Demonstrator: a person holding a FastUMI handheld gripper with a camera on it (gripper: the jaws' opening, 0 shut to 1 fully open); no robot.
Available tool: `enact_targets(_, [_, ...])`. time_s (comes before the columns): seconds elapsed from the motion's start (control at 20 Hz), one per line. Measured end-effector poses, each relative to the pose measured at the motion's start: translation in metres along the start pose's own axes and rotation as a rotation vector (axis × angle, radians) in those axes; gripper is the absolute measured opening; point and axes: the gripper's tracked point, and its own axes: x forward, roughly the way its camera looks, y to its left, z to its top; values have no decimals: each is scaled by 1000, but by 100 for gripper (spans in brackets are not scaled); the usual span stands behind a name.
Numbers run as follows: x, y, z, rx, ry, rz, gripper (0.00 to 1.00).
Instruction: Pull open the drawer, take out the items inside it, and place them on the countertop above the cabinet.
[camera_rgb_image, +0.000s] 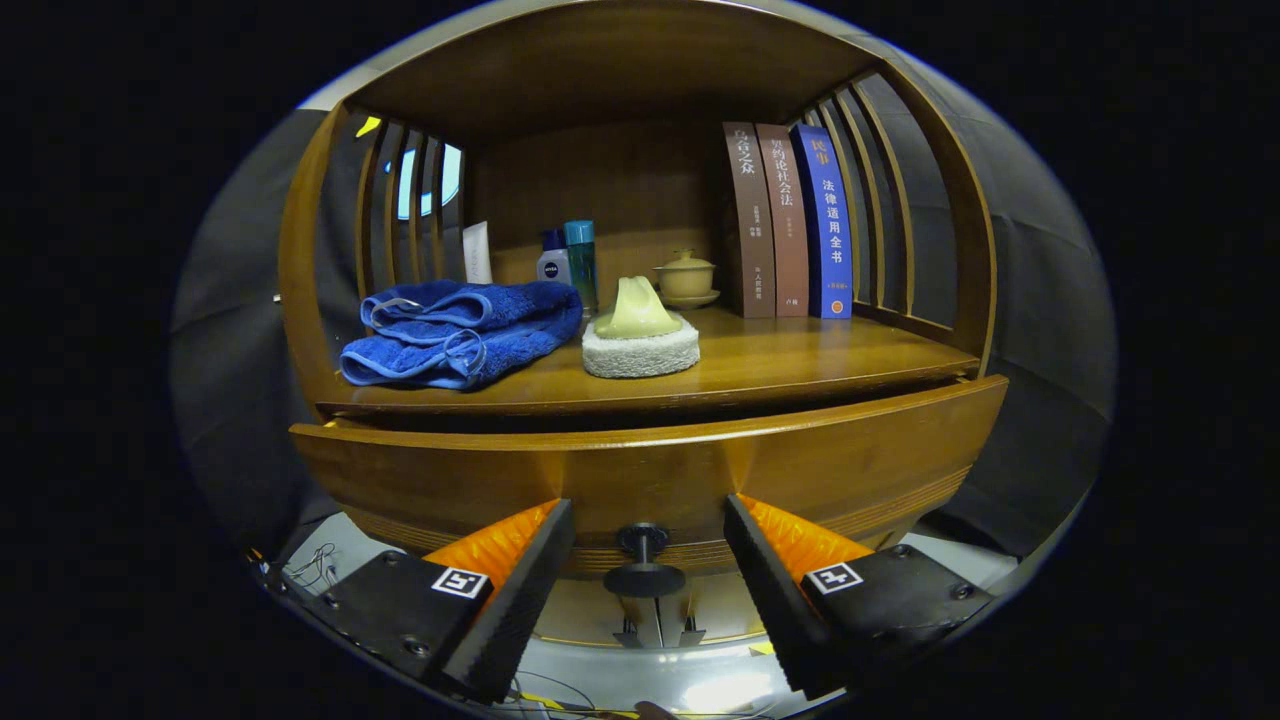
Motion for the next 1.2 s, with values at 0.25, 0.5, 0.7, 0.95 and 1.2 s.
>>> enact_targets(0.25, [16, 1, 2, 8, 24, -1, 99])
enact_targets(0.5, [20, 1, 1, 25, 31, -5, 100])
enact_targets(0.7, [23, 0, -10, 31, 78, -6, 100])
enact_targets(0.95, [5, 1, -8, 33, 69, -4, 100])
enact_targets(1.2, [-29, -6, 16, 27, 15, -25, 100])
